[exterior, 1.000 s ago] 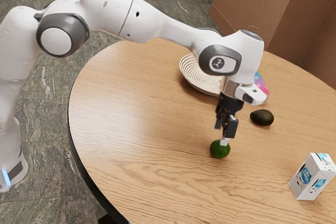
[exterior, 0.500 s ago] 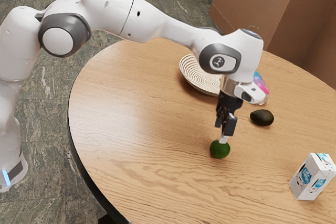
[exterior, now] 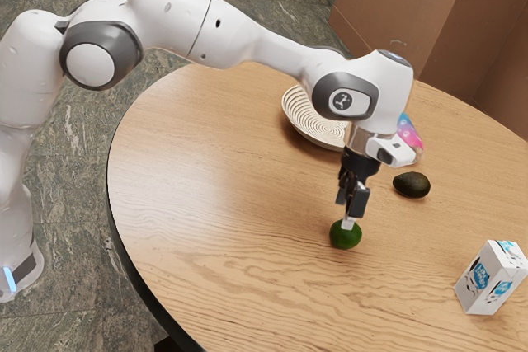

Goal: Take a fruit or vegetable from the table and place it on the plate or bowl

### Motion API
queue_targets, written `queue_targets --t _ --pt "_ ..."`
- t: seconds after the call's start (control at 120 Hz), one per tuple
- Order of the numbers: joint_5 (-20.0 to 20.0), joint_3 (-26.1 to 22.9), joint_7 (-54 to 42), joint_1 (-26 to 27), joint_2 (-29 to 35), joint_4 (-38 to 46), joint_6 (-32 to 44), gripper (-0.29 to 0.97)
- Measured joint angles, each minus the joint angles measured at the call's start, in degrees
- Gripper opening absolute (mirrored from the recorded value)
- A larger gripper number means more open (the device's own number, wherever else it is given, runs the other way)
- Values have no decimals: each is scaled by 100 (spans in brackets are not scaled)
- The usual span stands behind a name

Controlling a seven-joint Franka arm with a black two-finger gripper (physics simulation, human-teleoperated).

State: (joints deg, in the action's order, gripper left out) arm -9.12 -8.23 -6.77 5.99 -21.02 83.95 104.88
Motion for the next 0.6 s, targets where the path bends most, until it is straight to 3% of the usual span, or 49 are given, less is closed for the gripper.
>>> queue_targets --t 0.6 --pt "-14 30 -104 -33 -48 89 4 68"
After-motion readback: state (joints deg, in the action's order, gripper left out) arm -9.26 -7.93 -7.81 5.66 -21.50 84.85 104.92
